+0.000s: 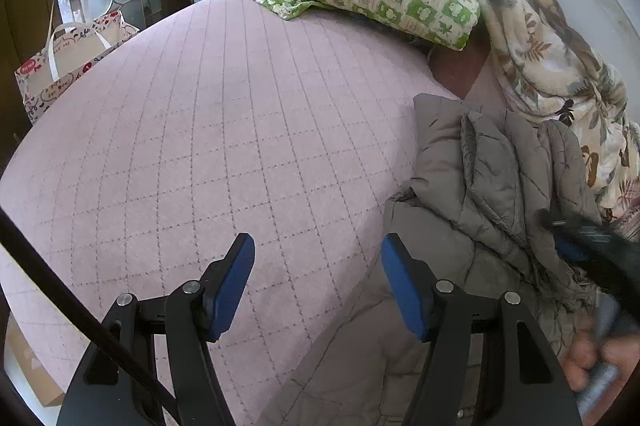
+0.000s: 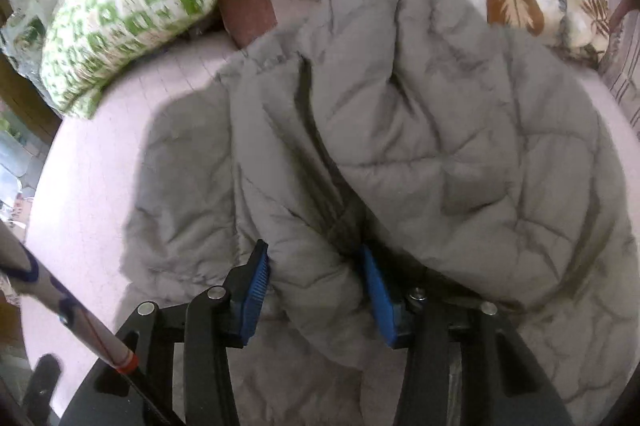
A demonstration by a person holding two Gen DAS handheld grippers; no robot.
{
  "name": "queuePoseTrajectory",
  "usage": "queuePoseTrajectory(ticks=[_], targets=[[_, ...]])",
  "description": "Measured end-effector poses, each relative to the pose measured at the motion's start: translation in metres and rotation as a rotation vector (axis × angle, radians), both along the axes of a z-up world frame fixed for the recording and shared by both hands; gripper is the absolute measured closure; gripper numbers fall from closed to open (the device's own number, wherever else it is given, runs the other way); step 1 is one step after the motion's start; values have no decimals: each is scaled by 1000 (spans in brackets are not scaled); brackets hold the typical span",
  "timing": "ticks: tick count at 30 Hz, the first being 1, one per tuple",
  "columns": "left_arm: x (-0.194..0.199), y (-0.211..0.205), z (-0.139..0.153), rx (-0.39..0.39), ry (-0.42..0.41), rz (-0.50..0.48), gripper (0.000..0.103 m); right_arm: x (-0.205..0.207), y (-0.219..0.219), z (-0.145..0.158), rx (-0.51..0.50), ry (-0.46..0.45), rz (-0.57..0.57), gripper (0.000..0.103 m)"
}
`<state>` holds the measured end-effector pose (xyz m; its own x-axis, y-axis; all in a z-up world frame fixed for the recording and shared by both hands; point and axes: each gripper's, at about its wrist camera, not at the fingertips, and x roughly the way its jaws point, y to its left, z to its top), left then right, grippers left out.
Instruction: Fold large clothes
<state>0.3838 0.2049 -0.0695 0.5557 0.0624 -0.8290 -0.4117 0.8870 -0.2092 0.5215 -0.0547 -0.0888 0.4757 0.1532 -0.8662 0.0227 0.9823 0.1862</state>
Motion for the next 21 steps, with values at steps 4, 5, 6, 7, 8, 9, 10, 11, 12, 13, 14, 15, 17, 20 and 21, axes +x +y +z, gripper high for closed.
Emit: queuePoseTrajectory(ticks=[4, 5, 6, 7, 8, 9, 10, 11, 12, 13, 14, 15, 17, 20, 21], targets=[[-2, 0, 2, -10, -7, 1, 38, -32, -36, 44, 46, -133, -32, 53], [-3, 0, 2, -8, -8, 1, 38, -39, -48, 52, 22, -166, -57, 52], [-3, -1, 1, -7, -7, 1, 38, -43, -59, 56, -15, -183, -85, 52], [-3, -2, 0, -8, -5, -1, 38, -43, -65, 54, -44, -180, -104, 52], [-3, -3, -1, -7, -1, -3, 38, -42, -76, 47, -81, -154, -129, 52], [-3, -4, -1, -4, 3, -5, 38, -41, -88, 36, -109, -116, -160, 52], [-2, -5, -2, 0, 5, -6, 38, -41, -98, 28, -118, -91, -182, 52], [-2, -6, -2, 4, 6, -7, 38, -38, -110, 14, -115, -52, -212, 52], [-2, -7, -1, 11, 5, -8, 38, -37, -121, 0, -87, -15, -236, 52], [-1, -7, -1, 16, 4, -9, 38, -36, -130, -13, -48, 22, -250, 52], [0, -8, -1, 22, 3, -11, 38, -35, -136, -21, -19, 46, -259, 52], [1, -8, 0, 27, 4, -12, 38, -35, -141, -26, 9, 60, -271, 52], [2, -10, -1, 30, 8, -16, 38, -39, -143, -19, 17, 45, -266, 52], [1, -11, -2, 9, 10, -27, 38, -46, -140, 4, -14, 11, -211, 51], [-1, -12, -1, -1, 7, -31, 38, -53, -139, 15, -36, -10, -192, 51]])
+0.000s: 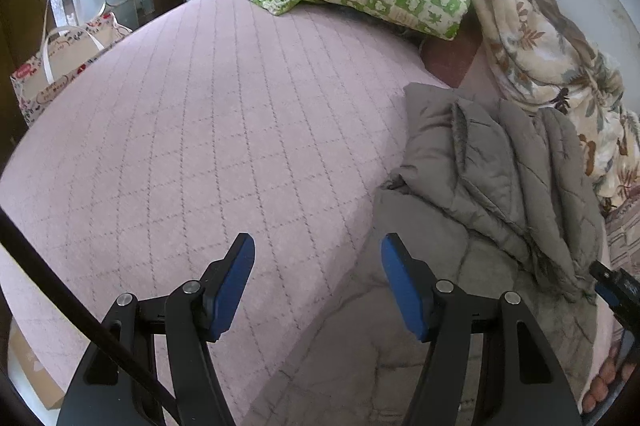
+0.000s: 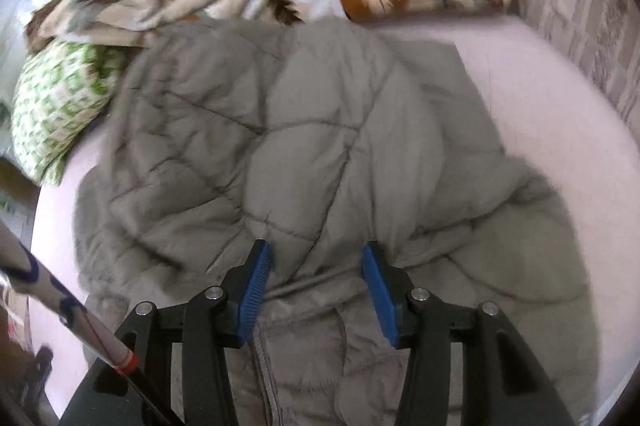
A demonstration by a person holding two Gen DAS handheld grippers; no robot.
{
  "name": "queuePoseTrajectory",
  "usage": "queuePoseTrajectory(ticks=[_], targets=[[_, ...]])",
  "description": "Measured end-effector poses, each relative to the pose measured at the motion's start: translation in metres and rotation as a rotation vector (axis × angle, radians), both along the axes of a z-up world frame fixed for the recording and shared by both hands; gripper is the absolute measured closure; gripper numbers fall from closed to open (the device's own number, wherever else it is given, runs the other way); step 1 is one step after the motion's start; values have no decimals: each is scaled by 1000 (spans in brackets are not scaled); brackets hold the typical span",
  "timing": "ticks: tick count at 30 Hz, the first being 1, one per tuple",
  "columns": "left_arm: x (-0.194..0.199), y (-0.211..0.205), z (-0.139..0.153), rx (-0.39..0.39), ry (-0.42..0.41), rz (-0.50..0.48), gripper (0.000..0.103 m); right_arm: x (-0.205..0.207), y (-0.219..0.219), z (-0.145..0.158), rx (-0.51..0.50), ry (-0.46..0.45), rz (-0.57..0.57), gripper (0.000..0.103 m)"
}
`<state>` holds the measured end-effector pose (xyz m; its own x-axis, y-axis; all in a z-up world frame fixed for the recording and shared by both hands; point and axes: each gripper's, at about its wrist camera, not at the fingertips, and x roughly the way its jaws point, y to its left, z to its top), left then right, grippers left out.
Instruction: Fold large clothes
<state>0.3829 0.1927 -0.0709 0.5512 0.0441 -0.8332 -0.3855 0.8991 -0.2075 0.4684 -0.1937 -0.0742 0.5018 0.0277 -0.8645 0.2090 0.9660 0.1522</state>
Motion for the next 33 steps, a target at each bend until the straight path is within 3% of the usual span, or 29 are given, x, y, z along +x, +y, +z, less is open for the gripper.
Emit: queuePoseTrajectory(ticks=[5, 8, 14, 16, 18, 20, 25, 33], targets=[[-12, -15, 7, 62, -19, -20, 38, -52, -13, 36, -61, -79, 18, 27], [-23, -27, 15, 114, -36, -56, 38, -86, -35, 39, -81, -66, 19, 26], [-64, -45, 22, 224, -62, -90, 38, -167, -99, 26, -1, -18, -56, 26], [-82, -51, 18, 270, -39, -95, 38, -190, -112, 21, -14, -8, -73, 26], [-95, -54, 13, 265, -12, -110, 38, -210, -128, 18, -18, -2, -87, 26], [-106, -57, 10, 274, 8, -120, 38, -224, -142, 15, -14, -8, -109, 26], [-134, -69, 10, 410, 30, -133, 38, -244, -162, 8, 31, -35, -144, 26], [-159, -72, 16, 447, 47, -110, 38, -259, -166, -6, 32, -56, -121, 26]])
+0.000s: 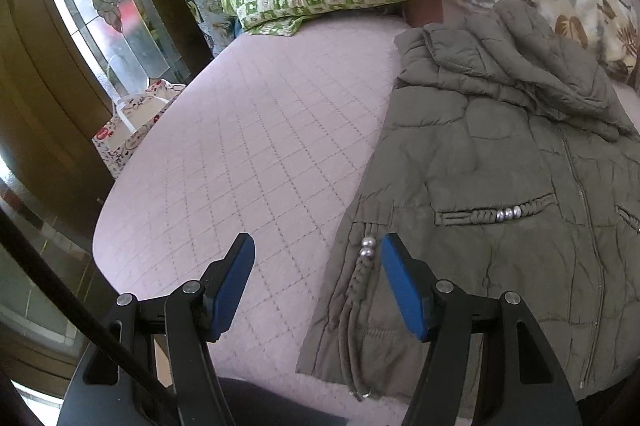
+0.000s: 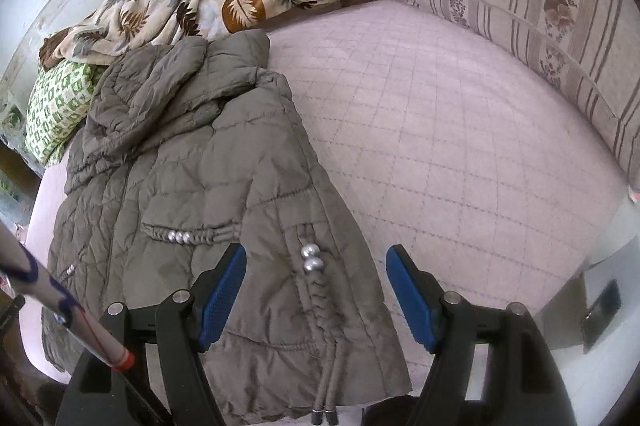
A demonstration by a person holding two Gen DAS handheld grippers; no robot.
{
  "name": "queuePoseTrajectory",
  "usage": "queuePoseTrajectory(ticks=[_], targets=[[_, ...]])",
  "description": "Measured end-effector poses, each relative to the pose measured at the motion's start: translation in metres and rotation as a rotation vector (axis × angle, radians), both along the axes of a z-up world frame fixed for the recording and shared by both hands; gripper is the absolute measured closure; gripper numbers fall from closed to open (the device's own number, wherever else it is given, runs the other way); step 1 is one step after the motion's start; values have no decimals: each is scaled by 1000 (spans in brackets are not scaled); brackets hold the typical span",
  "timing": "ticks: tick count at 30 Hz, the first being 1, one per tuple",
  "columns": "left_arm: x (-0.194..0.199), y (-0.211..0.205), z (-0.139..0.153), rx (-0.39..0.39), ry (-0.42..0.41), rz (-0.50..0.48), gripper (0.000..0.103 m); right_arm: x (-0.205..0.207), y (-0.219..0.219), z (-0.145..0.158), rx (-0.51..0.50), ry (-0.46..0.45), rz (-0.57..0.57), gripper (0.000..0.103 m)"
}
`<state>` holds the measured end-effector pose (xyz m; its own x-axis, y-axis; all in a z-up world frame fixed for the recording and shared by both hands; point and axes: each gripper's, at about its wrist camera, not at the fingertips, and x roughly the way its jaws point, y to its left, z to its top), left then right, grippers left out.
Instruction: Fold large clothes
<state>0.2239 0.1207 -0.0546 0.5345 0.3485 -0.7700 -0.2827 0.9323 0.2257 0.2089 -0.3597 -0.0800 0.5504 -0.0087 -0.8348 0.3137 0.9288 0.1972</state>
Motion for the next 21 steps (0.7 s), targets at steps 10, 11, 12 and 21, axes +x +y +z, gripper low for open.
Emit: queuePoseTrajectory(ticks=[10, 11, 12, 21], targets=[[3, -4, -6, -43, 51, -3, 38, -19, -29, -7, 55, -56, -62, 26], [3, -4, -8, -46, 54, -2, 38, -21, -33, -9, 75, -61, -75, 26], [4, -4, -9, -50, 57, -2, 38, -23, -37, -9, 97, -68, -87, 26], [15, 25, -13, -216, 44, -17, 38, -26, -46, -13, 152, -90, -113, 26]])
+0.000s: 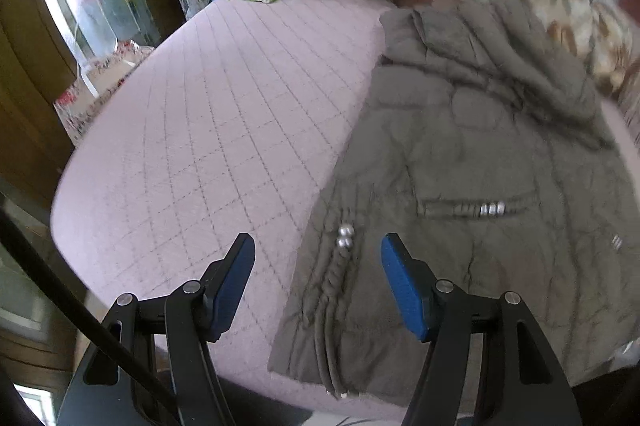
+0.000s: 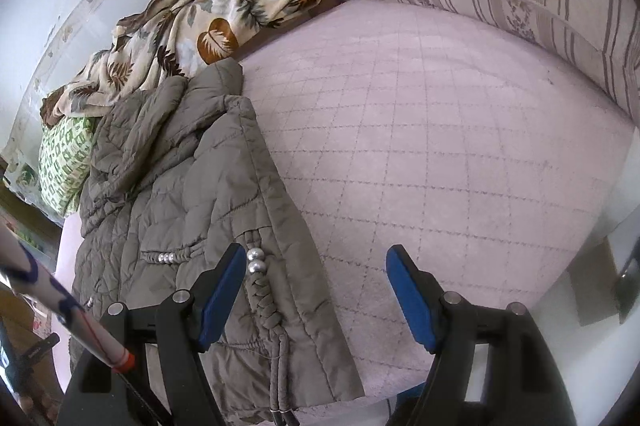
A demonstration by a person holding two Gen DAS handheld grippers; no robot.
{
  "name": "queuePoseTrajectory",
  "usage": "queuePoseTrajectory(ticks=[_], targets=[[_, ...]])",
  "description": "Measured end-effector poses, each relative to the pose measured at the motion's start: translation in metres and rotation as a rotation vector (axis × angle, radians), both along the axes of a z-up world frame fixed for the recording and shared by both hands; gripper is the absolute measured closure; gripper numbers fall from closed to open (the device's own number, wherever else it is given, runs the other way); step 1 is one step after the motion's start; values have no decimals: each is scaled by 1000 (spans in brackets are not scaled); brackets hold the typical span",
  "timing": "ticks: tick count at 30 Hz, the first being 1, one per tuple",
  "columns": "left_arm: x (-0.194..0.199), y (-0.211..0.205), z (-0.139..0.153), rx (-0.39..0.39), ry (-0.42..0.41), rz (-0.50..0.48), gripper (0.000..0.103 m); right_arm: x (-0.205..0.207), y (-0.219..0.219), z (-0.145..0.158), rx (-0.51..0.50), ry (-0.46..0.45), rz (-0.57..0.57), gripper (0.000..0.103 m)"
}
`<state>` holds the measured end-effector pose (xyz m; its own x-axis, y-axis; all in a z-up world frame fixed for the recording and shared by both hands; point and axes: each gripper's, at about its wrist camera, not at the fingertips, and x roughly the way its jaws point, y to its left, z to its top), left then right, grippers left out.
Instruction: Fold large clothes
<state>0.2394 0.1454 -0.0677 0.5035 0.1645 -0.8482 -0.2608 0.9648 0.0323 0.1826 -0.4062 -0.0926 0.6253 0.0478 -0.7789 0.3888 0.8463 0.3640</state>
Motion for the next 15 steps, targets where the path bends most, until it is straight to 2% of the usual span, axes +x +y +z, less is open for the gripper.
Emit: queuePoseTrajectory(ticks=[4, 7, 9, 15], targets=[[6, 22, 3, -53, -20, 0, 38, -2, -3, -1, 20, -17, -17, 26], [16, 33, -5, -142, 19, -52, 38, -2, -5, -3, 38, -17, -20, 26], [21, 38, -11, -176, 27, -60, 38, 0, -6, -5, 51, -13, -19, 26], [41, 41, -44, -348, 112, -115, 38, 7, -19, -14, 129, -9, -27, 25]])
